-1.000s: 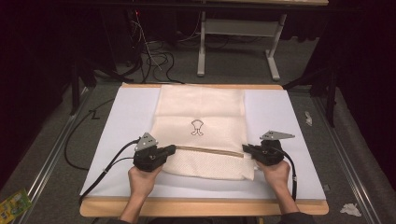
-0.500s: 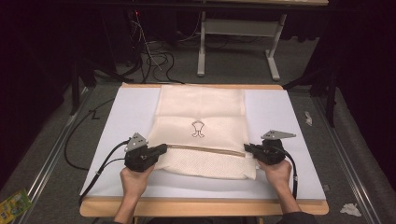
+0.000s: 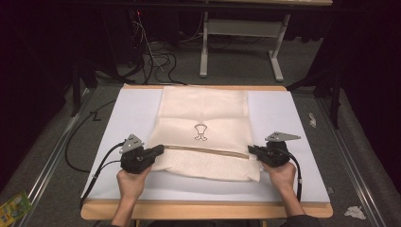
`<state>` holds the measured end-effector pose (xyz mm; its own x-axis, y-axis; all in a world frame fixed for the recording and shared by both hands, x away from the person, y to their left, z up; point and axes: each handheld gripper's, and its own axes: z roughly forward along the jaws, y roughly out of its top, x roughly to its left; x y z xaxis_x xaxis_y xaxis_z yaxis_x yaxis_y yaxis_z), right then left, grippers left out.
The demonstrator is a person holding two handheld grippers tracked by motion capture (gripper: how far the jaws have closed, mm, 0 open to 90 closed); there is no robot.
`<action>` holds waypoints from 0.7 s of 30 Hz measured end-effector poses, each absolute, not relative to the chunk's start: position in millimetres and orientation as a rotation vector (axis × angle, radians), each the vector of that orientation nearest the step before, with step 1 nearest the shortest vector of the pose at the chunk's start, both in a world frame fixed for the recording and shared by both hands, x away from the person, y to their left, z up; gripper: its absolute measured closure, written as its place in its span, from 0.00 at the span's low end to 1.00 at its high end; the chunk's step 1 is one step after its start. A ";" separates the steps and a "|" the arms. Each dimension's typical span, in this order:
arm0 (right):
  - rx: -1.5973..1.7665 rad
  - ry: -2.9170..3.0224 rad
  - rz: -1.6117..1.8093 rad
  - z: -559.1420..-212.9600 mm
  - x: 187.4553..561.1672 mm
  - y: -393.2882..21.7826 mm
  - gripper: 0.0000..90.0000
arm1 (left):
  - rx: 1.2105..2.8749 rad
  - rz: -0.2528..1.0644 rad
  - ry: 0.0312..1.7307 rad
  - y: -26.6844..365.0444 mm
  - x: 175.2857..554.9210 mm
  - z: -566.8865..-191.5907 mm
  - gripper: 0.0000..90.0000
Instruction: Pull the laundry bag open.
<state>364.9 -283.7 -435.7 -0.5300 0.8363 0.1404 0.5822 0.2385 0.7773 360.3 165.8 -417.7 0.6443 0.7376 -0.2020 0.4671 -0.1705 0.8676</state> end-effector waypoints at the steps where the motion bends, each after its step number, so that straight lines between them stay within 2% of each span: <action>1: 1.314 2.214 1.179 -436.0 365.2 -283.6 0.98 | 1.817 0.324 0.967 167.0 359.9 -417.7 0.97; 21: 1.315 2.205 1.175 -435.3 364.8 -284.5 0.98 | 1.795 0.347 1.003 181.9 360.5 -416.3 0.97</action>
